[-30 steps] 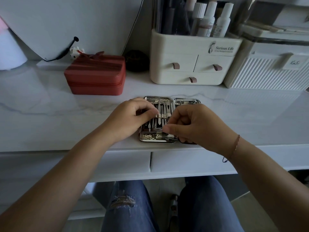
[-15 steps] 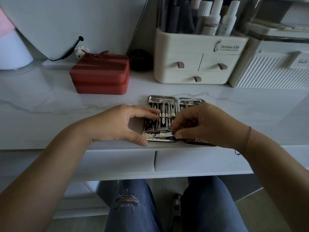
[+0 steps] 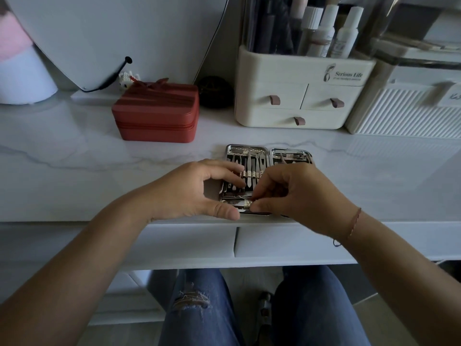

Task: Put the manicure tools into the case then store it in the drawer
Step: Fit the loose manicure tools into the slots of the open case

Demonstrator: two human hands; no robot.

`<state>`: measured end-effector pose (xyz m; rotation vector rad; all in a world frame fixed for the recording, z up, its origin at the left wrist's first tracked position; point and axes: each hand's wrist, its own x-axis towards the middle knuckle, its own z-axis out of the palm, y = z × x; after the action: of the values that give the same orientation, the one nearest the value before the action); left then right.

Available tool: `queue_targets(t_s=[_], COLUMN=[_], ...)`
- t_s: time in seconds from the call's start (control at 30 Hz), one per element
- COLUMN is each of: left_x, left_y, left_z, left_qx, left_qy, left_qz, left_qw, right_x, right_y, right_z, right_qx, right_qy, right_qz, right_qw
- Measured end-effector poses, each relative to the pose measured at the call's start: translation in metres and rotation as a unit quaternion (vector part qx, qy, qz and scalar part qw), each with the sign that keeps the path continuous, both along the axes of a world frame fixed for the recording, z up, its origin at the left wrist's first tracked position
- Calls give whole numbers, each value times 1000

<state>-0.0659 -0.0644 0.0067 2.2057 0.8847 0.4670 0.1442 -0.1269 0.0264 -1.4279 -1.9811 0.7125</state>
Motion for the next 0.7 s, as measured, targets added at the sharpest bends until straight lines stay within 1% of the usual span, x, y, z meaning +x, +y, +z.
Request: queue_targets(t_s=[0.13,0.2,0.33,0.43,0.7], left_x=[6,8,7,8,10], left_y=[-10,-12,-14,-15,-20], left_z=[-6,-6,-5,-8,-8], left_qx=[-15,-6,-8,16,23], left_qy=[-88,-100,-94,-86,-97], left_qz=[48,69,67,66,61], left_qw=[995,993,993,994,993], right_x=[-7,-9,-9,-11,-14], right_y=[-13,-15,-17,-18,-21], right_z=[-17,-23,-28,-29,-35], right_qx=[98,135,148,150,184], right_qy=[12,4,18,23,28], right_qz=[-69,-88,-103,-110,-120], right_qw=[993,987,984,982,975])
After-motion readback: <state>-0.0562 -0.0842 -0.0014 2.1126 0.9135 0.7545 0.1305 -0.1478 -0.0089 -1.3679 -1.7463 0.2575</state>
